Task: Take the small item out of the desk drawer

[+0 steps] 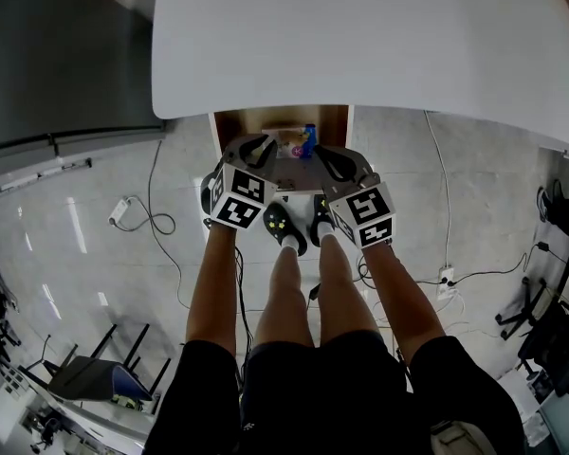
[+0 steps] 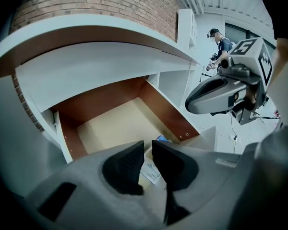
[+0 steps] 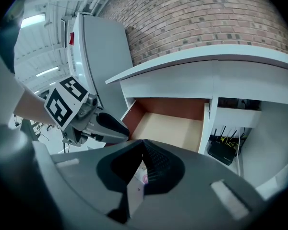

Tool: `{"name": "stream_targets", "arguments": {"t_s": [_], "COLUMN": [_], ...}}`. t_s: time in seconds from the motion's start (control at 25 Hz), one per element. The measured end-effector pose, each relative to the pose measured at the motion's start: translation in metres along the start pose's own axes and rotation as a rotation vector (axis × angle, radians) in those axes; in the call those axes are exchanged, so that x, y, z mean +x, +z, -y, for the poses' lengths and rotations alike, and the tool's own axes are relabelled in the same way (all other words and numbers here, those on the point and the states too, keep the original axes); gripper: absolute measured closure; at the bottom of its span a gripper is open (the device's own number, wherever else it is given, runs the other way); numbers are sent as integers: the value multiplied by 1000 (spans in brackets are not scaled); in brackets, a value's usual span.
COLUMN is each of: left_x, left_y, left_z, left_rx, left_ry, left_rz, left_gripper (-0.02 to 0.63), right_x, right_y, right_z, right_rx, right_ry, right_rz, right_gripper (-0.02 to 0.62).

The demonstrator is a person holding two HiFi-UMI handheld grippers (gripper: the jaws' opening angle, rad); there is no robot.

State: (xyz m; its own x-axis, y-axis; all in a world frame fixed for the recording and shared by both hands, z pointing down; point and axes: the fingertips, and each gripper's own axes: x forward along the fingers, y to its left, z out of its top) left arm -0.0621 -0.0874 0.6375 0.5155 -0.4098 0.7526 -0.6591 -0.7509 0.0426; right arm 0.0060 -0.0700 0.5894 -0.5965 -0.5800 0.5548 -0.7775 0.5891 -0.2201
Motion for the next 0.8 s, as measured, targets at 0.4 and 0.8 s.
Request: {"name": "stream_targets", "arguments": {"t_s": [0.4, 0.8], "left_x": [33, 65], "left_y": [-23, -41], "left_z": [4, 4], "left_rx": [26, 87], "left_ry": [-55, -72], "left_rz": [-112, -221], "left_gripper": [517, 471], "right_x": [6, 5], "right_y": [-11, -15], "right_z": [2, 10], "right_rx": [17, 34], "right_ry": [-1, 6], "right_rz": [-34, -47], "right_gripper": [581, 581]}}
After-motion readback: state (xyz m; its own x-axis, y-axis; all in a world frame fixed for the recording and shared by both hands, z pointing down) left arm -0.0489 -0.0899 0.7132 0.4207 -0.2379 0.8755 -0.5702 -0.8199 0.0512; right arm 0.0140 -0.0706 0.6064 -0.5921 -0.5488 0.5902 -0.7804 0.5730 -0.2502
